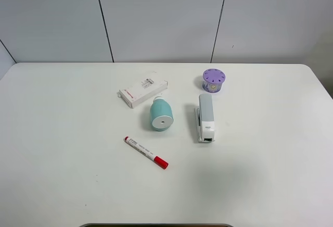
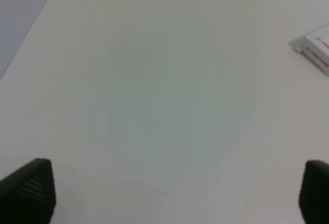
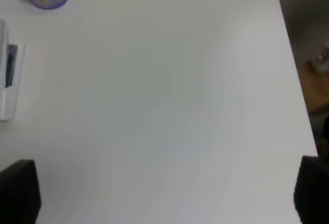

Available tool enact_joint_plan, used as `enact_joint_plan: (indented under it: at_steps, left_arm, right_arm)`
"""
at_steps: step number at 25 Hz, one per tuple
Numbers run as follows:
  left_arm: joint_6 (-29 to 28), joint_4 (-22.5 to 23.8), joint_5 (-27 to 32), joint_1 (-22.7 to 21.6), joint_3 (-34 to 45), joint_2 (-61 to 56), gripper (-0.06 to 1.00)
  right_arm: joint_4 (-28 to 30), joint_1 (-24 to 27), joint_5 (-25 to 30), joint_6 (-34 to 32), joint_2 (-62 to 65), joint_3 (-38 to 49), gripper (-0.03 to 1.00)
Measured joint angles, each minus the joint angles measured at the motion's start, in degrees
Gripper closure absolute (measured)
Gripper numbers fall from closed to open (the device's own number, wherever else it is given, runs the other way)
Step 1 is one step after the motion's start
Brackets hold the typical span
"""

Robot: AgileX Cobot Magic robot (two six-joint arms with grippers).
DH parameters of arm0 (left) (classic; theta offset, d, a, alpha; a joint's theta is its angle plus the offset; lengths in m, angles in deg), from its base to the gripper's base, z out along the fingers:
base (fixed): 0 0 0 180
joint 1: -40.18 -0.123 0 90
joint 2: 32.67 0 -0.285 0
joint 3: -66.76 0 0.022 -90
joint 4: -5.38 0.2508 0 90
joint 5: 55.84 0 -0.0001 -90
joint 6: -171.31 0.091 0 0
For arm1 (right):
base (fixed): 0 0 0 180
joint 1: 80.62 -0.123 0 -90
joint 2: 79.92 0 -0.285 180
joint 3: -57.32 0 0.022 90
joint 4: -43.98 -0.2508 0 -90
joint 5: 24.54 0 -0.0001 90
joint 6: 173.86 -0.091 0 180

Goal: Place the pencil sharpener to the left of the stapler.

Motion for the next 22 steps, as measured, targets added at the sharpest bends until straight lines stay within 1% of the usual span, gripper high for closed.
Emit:
enact_joint_plan:
  at_steps: [2, 6, 10, 13, 16, 22]
  left_arm:
    - [0.0, 0.0, 0.0, 0.0, 0.0, 0.0, -0.01]
    - [0.0, 0.0, 0.0, 0.0, 0.0, 0.0, -0.01]
    - [0.0, 0.0, 0.0, 0.0, 0.0, 0.0, -0.01]
    - [0.0, 0.0, 0.0, 0.0, 0.0, 0.0, -0.01]
    - [0.0, 0.0, 0.0, 0.0, 0.0, 0.0, -0.01]
    - [0.0, 0.0, 0.0, 0.0, 0.0, 0.0, -0.01]
  right_arm:
    - [-0.1, -0.9, 0.3, 0.4, 3.8, 1.5, -0.02]
    - [-0.3, -1.0, 0.4, 0.9, 10.5, 5.2, -0.02]
    - [-1.9, -1.0, -1.4, 2.0, 16.3, 10.1, -0.02]
    - [-4.3, -1.0, -2.6, 2.1, 19.9, 13.4, -0.02]
    - [-6.7, -1.0, -3.6, 2.1, 22.5, 16.2, -0.02]
    - [-7.3, -1.0, -3.9, 2.1, 22.6, 17.0, -0.02]
